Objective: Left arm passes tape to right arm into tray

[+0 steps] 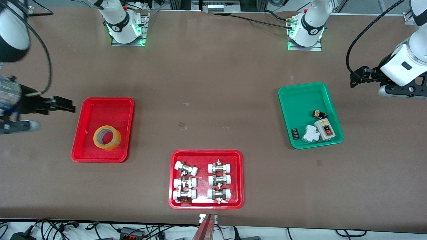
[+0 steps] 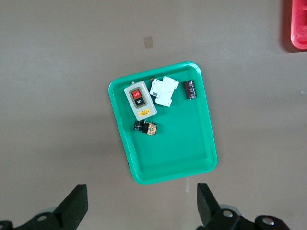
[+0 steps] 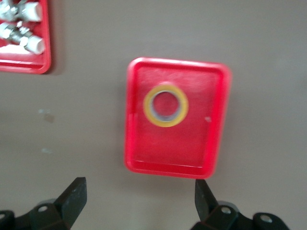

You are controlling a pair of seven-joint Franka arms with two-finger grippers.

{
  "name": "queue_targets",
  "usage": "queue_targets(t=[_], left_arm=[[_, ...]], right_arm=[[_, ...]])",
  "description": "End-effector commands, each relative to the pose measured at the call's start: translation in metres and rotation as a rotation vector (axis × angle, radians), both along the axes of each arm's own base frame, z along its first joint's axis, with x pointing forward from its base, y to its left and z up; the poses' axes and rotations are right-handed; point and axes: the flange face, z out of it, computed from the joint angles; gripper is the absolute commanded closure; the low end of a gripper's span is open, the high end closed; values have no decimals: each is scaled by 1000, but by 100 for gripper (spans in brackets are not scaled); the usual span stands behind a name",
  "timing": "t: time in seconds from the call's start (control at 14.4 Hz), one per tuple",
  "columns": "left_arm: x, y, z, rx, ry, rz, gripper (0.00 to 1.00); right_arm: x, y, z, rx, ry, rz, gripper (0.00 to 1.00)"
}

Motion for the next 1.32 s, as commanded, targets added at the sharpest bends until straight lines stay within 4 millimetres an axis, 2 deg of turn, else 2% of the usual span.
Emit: queue_targets(t=[0.0,0.21,0.28,0.55,0.76,0.9,1.04,1.25], left_arm=[[0,2,1,-16,3,3,0],[0,4,2,-22,5,8,0],[0,10,4,-26,1,20,0],[-1,14,2,-27,11,29,0],[0,14,1,-28,13,27,0],[-1,15,2,-27,11,29,0],[0,15,1,-28,13,29,0],[0,15,1,-29,13,29,0]], right_arm=[[3,-15,11,-43,-27,-34,0],[9,-25,24,-44,-124,-52,0],[7,-23,27,-46,-153,-50,0],[-14,-12,34,-60,-226,-47,0],[-19,-23,38,-70,-214,-54,0],[-28,-22,44,-70,-193,-62,0],[-37,-22,40,-72,-186,-64,0],[-61,-24,15,-60,-183,-68,0]])
